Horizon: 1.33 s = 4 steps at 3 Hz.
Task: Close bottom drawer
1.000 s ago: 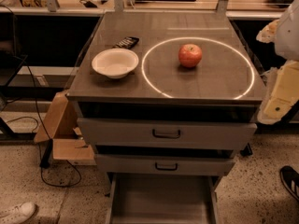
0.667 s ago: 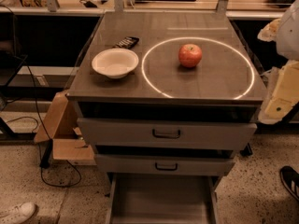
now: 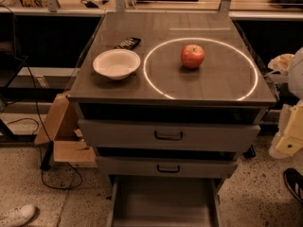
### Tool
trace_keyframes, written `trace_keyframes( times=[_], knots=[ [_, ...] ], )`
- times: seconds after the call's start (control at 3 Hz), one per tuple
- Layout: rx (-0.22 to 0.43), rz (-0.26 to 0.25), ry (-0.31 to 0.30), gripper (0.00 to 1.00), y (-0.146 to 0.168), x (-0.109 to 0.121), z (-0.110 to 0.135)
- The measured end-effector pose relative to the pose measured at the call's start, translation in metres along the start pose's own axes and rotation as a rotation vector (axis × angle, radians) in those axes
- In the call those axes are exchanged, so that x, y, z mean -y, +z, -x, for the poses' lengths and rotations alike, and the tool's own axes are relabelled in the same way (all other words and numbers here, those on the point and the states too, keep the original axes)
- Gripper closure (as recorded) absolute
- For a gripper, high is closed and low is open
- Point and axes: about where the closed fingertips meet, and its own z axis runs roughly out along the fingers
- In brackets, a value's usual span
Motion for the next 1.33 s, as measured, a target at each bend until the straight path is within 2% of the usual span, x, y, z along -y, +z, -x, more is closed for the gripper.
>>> trace_keyframes(
  times=[0.33,0.67,1.0,1.33],
  knots=[
    [0.005,-0.002,0.004,0.0,0.0,-0.003,0.0],
    [0.037,0.016,0.029,0.0,0.011,-0.026,-0.003],
    [0.08,0.046,0.055,0.0,0.037,-0.059,0.002],
    [0.099,0.116,0.088,0.0,0.076,-0.09,0.001]
  ],
)
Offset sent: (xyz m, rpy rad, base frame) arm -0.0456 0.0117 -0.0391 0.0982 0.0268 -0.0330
